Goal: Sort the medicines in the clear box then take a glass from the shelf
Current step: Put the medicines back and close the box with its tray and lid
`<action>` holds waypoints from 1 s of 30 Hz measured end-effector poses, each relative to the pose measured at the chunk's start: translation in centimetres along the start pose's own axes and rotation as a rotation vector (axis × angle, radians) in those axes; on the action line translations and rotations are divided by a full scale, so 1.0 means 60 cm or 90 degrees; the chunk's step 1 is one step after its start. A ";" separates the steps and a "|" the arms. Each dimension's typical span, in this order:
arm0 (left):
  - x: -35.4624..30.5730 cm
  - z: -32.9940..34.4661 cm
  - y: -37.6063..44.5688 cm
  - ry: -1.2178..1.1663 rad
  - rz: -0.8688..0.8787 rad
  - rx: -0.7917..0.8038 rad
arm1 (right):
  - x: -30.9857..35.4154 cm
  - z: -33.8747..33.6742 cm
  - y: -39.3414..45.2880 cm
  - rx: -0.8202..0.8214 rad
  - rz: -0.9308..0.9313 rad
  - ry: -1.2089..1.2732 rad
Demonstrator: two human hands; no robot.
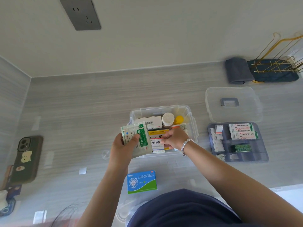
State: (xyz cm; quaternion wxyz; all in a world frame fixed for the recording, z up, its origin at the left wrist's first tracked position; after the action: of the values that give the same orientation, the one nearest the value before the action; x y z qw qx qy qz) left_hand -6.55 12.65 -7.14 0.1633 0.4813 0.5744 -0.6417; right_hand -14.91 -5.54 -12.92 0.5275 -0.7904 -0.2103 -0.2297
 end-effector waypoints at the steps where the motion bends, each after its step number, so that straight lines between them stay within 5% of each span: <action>1: 0.000 0.000 -0.001 0.002 -0.001 0.000 | 0.002 -0.002 -0.001 -0.004 -0.010 -0.017; 6: 0.003 0.018 -0.009 0.022 -0.007 0.013 | 0.015 -0.032 -0.018 -0.077 -0.074 -0.054; 11: -0.003 0.074 -0.007 0.049 -0.009 0.063 | 0.014 -0.054 -0.055 -0.045 -0.092 0.242; 17: -0.010 0.155 0.007 0.124 -0.013 0.106 | 0.011 -0.081 -0.084 -0.080 -0.156 0.250; 30: 0.010 0.148 0.052 0.333 -0.055 0.174 | 0.023 -0.072 -0.083 -0.232 -0.090 -0.189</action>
State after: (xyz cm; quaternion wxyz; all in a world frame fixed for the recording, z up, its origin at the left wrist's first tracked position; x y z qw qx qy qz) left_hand -8.26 4.03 -10.53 -0.0841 0.6231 0.5251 -0.5735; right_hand -17.30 -7.66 -6.98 0.3222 -0.8810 -0.2952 -0.1815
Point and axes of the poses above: each hand's wrist, its own y-axis towards the middle knuckle, its own z-axis out of the palm, x = y × z, the point moved 8 cm from there along y, towards the middle knuckle, and after that the axes turned 5 degrees about y, right-handed, at the moved point
